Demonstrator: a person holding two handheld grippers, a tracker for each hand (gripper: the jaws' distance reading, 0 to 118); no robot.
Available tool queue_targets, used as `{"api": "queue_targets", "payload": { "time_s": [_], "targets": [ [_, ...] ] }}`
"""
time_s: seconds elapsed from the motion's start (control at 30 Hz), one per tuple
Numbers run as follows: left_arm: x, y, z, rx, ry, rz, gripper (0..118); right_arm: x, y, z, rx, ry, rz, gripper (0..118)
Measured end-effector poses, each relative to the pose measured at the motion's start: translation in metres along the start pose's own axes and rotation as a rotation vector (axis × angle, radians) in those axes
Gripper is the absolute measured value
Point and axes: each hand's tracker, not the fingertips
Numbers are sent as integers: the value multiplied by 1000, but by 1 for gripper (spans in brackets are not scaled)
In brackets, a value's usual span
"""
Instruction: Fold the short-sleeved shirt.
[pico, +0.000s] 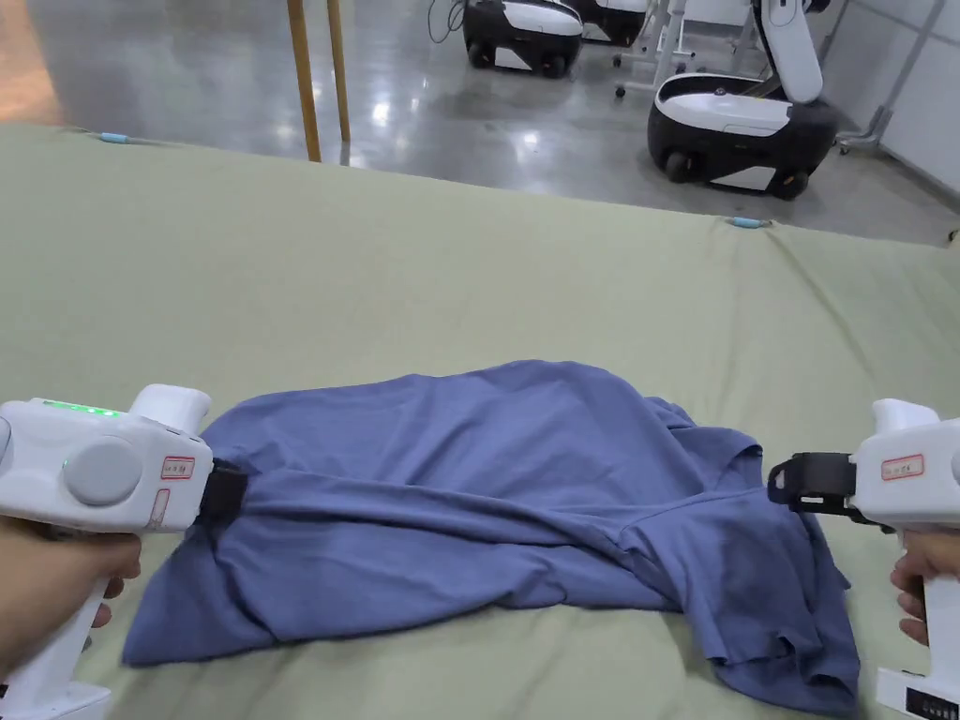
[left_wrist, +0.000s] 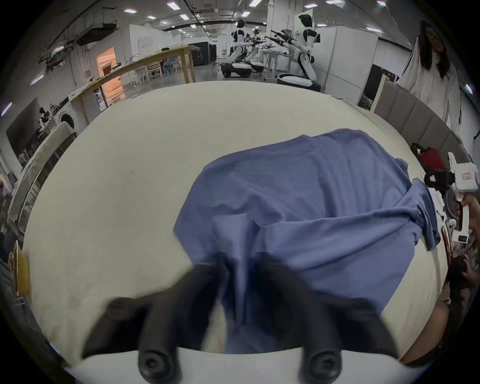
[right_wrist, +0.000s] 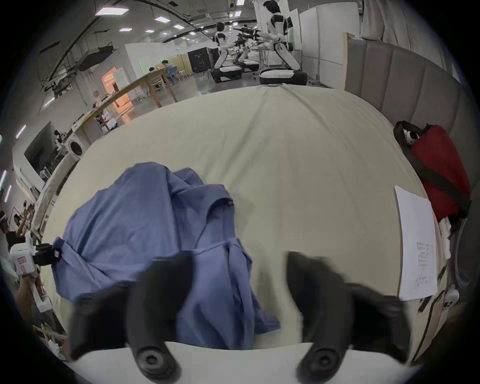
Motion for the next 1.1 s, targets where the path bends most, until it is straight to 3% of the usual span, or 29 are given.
{"api": "queue_targets", "payload": {
  "time_s": [0.03, 0.07, 0.13, 0.23, 0.37, 0.5, 0.53, 0.6, 0.63, 0.67, 0.7, 0.77, 0.87, 1.03, 1.1],
  "targets": [
    [-3, -1, 3, 3, 0, 8, 81, 3, -3, 6, 33, 2, -8, 92],
    [-6, -3, 8, 12, -2, 20, 117, 6, -4, 16, 71, 25, -28, 92],
    [-11, -4, 30, 98, 7, 49, 117, 11, -8, 42, 129, 64, -49, 92],
    [-9, -9, 69, 199, 45, 68, 117, 3, -25, 91, 317, 53, -1, 92],
    [22, -21, 123, 458, 106, 69, 117, -29, -58, 140, 534, -9, 116, 92],
    [61, -17, 152, 536, 90, 26, 115, -68, -65, 167, 588, -7, 147, 87],
    [70, -16, 160, 532, 86, 12, 113, -69, -61, 167, 598, 19, 149, 81],
    [84, -15, 170, 542, 68, 3, 98, -84, -62, 180, 641, 52, 156, 36],
    [89, -16, 176, 538, 50, 11, 81, -90, -63, 185, 654, 45, 161, 14],
    [92, -17, 180, 532, 18, 32, 28, -95, -64, 189, 662, 47, 167, 7],
    [95, -19, 179, 517, 18, 32, 0, -99, -66, 193, 668, 47, 170, 3],
    [98, -23, 179, 508, 66, 25, 0, -103, -67, 198, 647, 73, 186, 1],
    [82, -21, 156, 366, 8, 23, 0, -105, -74, 203, 645, 75, 214, 1],
    [34, -33, 99, 128, -84, 173, 1, -95, -83, 199, 622, 71, 227, 0],
    [18, -44, 70, 93, -37, 182, 15, -91, -88, 195, 605, 68, 233, 1]
  ]
}}
